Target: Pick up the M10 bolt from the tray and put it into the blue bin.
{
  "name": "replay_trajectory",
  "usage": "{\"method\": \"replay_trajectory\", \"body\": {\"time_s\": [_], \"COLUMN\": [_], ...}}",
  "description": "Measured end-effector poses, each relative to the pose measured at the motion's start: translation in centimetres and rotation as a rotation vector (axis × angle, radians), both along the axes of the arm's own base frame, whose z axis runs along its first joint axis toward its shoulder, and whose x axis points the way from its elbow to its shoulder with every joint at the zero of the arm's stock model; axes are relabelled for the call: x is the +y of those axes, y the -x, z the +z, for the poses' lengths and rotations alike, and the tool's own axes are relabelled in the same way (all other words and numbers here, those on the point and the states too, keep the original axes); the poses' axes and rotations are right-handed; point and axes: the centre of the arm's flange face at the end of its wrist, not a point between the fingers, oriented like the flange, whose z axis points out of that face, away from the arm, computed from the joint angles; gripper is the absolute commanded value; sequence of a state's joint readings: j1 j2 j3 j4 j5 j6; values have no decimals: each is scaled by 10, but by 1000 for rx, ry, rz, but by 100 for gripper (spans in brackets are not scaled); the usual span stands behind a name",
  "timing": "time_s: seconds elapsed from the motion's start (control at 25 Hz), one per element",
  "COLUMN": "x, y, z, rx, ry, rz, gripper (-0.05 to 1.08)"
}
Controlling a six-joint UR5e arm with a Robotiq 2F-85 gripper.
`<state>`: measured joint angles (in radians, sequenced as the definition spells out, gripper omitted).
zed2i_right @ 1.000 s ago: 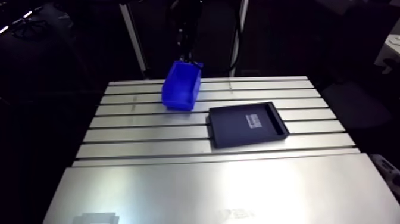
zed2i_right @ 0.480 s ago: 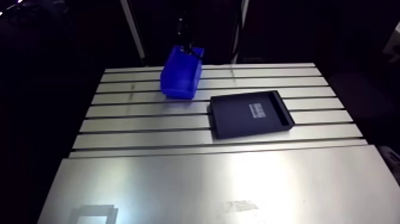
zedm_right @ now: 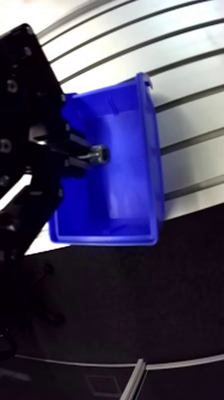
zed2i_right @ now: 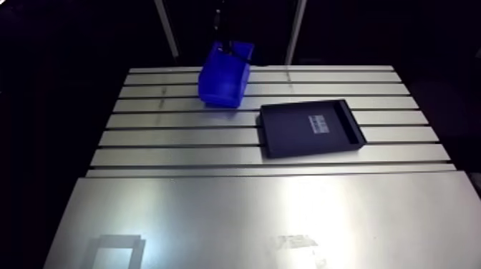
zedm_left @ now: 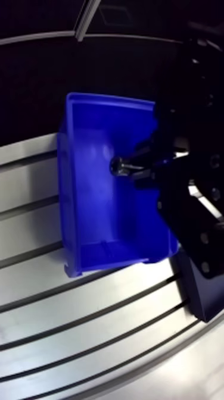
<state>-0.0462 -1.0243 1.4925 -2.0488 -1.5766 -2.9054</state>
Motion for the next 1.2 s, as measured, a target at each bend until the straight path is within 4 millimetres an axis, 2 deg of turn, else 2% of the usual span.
{"method": "replay_trajectory", "body": {"time_s": [0.48,1.2], "x": [-2,-4], "y": [2,2], "z": [-15,-48], "rx": [-22,-61], "ry": [-27,-33], "rz": [7,10], "gripper": [106,106]}}
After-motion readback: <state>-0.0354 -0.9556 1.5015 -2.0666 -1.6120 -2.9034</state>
